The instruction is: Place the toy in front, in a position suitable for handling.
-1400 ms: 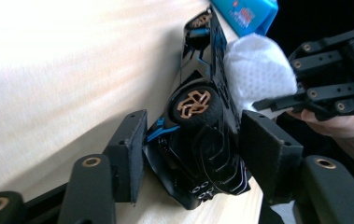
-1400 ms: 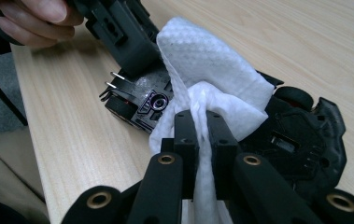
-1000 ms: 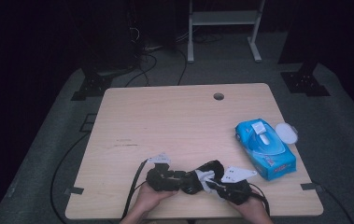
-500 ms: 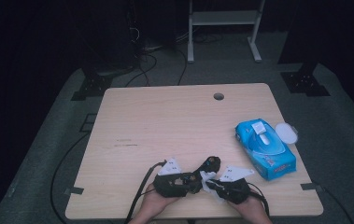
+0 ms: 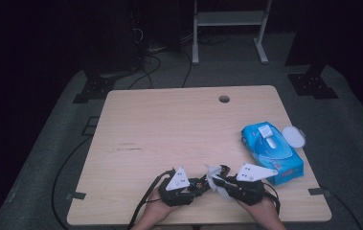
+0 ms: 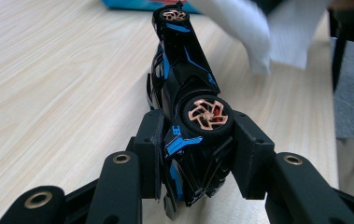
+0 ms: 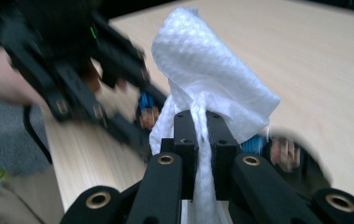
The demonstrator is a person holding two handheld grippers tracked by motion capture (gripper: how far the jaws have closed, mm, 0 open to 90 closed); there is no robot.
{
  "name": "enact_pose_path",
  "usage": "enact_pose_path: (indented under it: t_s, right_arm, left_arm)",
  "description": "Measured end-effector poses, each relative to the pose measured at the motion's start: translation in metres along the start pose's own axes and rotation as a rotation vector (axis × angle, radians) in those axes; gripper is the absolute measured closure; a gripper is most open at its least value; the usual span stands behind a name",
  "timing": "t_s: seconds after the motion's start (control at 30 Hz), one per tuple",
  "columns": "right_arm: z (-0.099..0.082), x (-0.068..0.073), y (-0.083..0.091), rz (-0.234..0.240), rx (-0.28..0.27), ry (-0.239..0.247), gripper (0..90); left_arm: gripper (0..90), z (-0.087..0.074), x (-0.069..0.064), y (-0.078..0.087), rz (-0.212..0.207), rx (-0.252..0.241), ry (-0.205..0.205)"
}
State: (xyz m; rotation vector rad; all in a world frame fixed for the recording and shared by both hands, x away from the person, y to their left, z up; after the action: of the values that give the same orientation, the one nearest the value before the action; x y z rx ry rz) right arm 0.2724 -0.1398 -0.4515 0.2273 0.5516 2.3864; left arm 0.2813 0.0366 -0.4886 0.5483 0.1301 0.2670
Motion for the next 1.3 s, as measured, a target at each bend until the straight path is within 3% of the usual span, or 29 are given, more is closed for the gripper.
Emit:
enact_pose_path:
  t_s: [0.1,0.17,0.23,0.27,0.3,0.4,0.53,0.6,0.73,0.83,0.9,1.0,1.07,1.1,1.17,1.2,1.3]
  right_arm:
    - [0.008,0.002,-0.005,0.006,0.012,0.029,84.5]
    - [0.006,0.0,-0.011,-0.006,0.055,0.038,84.5]
    - [-0.001,-0.008,-0.012,-0.045,0.091,0.048,84.5]
    - [-0.004,-0.014,-0.01,-0.059,0.089,0.037,84.3]
    - [-0.005,-0.018,-0.007,-0.041,0.091,-0.006,84.3]
    - [-0.008,-0.026,-0.002,-0.074,0.095,-0.021,84.3]
    - [-0.008,-0.025,-0.002,-0.085,0.089,-0.018,84.3]
    - [-0.007,-0.021,-0.004,-0.084,0.094,-0.013,84.3]
    - [-0.002,0.007,-0.017,0.005,0.084,0.029,84.2]
    - [0.002,0.018,-0.023,0.023,0.089,0.069,84.2]
    - [0.002,0.012,-0.022,0.007,0.095,0.065,84.2]
    - [-0.001,-0.005,-0.016,-0.066,0.1,0.04,84.2]
    - [-0.002,-0.01,-0.015,-0.075,0.102,0.008,84.2]
    - [-0.002,-0.008,-0.016,-0.075,0.096,0.015,84.2]
    - [0.0,0.0,-0.019,-0.034,0.09,0.007,84.2]
    - [0.002,0.01,-0.024,0.009,0.085,0.017,84.1]
    - [0.005,0.028,-0.034,0.048,0.084,0.066,83.9]
  left_arm:
    - [59.4,-0.001,-0.004,-0.001,-0.03,-0.001,-0.047]
    - [59.4,-0.002,-0.004,0.0,-0.043,-0.001,-0.056]
    - [59.3,-0.003,-0.003,0.001,-0.051,-0.014,-0.052]
    - [59.3,-0.003,-0.003,0.002,-0.052,-0.017,-0.052]
    - [58.8,-0.004,-0.002,0.001,-0.048,-0.018,-0.043]
    - [40.6,-0.004,0.003,0.001,-0.021,-0.017,0.014]
    - [45.9,-0.005,0.002,0.001,-0.032,-0.014,0.016]
    - [54.2,-0.006,0.0,-0.001,-0.044,-0.013,0.0]
    - [56.6,-0.006,0.0,-0.003,-0.03,-0.009,-0.022]
    - [57.5,-0.007,0.0,-0.001,-0.024,-0.016,-0.025]
    - [57.9,-0.007,0.001,0.0,-0.024,-0.016,-0.028]
    - [58.0,-0.007,0.002,0.0,-0.027,-0.025,-0.02]
    - [58.1,-0.007,0.002,-0.001,-0.027,-0.03,-0.017]
    - [58.1,-0.007,0.002,-0.001,-0.027,-0.03,-0.017]
    - [58.1,-0.007,0.002,-0.002,-0.029,-0.027,-0.026]
    - [58.0,-0.007,0.001,-0.002,-0.03,-0.027,-0.026]
    - [57.9,-0.007,0.0,-0.003,-0.032,-0.028,-0.035]
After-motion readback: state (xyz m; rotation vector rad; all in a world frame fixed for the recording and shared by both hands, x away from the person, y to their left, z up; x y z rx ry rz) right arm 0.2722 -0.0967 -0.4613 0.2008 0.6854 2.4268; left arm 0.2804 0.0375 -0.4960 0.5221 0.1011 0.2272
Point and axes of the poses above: each handheld gripper's, and its own axes: y roughly backward along the jaws, z roughly out of its top, x roughly to its left, the point moved 5 cm from there along -y, roughly forward along the jaws, and after that the axes turned 7 degrees about -z, right-handed, at the moved point
